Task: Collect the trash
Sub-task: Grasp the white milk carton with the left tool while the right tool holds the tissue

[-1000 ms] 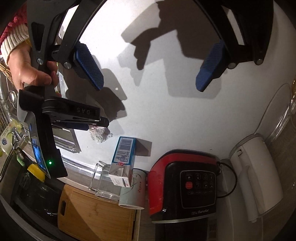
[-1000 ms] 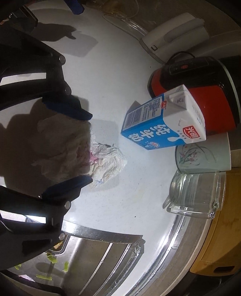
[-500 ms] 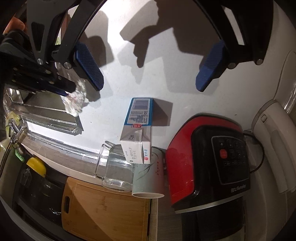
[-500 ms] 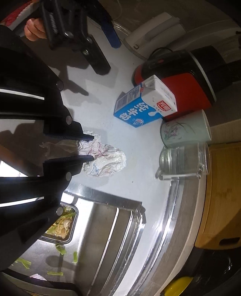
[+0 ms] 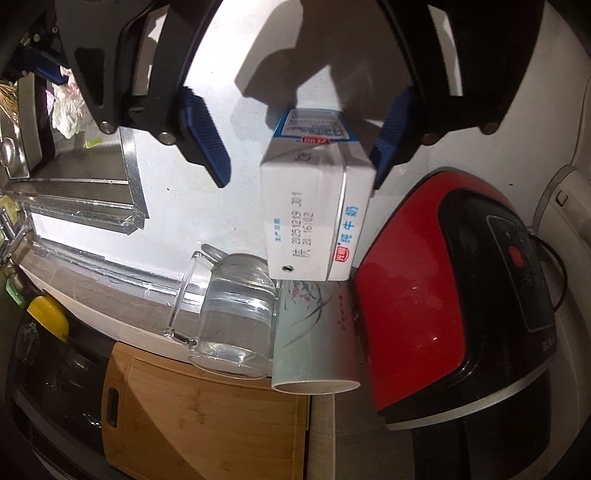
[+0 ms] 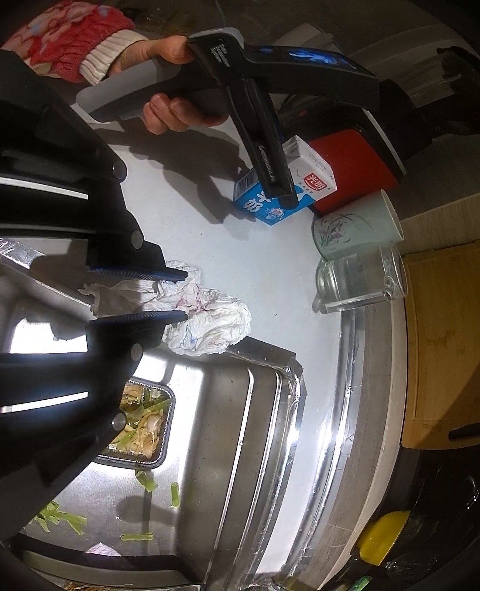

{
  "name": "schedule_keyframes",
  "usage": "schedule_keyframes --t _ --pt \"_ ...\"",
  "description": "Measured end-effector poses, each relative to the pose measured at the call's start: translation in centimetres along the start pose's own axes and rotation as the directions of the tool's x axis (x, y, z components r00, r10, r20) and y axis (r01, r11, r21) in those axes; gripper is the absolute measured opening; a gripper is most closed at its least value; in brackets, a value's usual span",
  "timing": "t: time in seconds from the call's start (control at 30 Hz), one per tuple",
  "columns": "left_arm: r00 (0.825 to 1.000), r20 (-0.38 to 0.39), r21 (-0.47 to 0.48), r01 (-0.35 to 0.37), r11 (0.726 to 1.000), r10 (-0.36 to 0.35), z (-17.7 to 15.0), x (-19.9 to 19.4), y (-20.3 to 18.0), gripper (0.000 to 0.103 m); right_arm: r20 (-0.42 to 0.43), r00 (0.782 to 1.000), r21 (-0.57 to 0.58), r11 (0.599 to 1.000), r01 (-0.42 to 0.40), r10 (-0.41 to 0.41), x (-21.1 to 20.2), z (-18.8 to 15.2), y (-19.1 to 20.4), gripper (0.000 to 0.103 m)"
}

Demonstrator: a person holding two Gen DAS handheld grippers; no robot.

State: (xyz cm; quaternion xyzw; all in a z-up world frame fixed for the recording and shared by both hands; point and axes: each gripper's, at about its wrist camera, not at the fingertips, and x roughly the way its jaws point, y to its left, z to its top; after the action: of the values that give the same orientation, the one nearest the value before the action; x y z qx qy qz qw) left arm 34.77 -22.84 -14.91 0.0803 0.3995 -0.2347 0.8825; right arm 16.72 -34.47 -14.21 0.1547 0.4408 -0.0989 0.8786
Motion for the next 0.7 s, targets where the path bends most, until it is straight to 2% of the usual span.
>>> schedule_keyframes --t 0.03,0.07,0.1,0.33,0.5,0.7 --pt "1.0 -0.01 -0.005 -0.005 1.0 0.005 0.1 0.4 0.0 0.05 -0.001 1.0 0.001 1.0 0.001 -0.001 0.0 -0.1 0.0 0.017" --pt "1.0 -0.015 -0.007 -0.009 1.0 0.009 0.2 0.6 0.1 0.042 0.0 1.0 0.002 1.0 -0.001 0.001 -0.1 -0.2 0.1 0.017" --pt "1.0 -0.015 -0.011 -0.01 1.0 0.01 0.2 0.8 0.2 0.041 0.0 1.0 0.002 1.0 -0.002 0.002 -0.2 -0.2 0.2 0.017" --pt "1.0 -0.002 -0.037 -0.007 0.999 0.007 -0.3 -0.7 1.1 0.039 0.004 1.0 -0.008 1.0 -0.015 0.015 -0.9 -0.5 1.0 0.017" --pt "1.0 0.018 -0.033 -0.013 0.999 0.014 -2.3 -4.8 1.1 0.039 0.012 0.999 -0.028 0.999 -0.038 0.038 -2.6 -1.1 1.9 0.017" --pt "0.999 0.019 -0.045 -0.037 0.998 0.038 -6.5 -11.1 0.8 0.04 0.015 0.997 -0.075 0.995 -0.068 0.07 -6.2 -3.6 3.3 0.017"
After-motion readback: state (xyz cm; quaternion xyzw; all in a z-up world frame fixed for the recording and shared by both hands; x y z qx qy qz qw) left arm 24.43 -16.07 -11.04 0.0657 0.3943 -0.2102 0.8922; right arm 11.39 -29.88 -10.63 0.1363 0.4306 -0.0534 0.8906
